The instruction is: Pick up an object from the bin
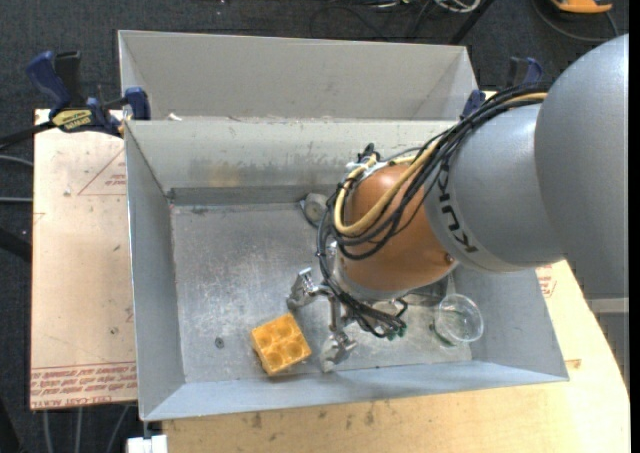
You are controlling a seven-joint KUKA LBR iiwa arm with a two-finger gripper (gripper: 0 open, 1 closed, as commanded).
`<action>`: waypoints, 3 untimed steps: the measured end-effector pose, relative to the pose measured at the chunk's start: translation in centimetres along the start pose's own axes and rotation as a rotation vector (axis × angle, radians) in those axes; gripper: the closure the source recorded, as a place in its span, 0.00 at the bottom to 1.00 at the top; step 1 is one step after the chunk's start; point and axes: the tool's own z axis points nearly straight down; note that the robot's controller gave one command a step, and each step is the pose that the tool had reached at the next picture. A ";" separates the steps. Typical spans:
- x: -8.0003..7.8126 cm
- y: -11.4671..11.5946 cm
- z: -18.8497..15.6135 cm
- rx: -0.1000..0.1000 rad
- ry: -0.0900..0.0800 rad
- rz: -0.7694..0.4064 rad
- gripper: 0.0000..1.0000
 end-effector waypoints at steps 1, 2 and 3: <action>0.0 0.0 0.0 0.000 0.000 0.000 0.00; -0.1 1.0 -0.3 0.005 0.005 0.097 0.00; -1.0 3.9 -0.2 0.002 0.004 0.273 0.00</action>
Offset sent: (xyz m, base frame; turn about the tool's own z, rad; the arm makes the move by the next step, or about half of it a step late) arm -0.0171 0.0610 0.0162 0.3435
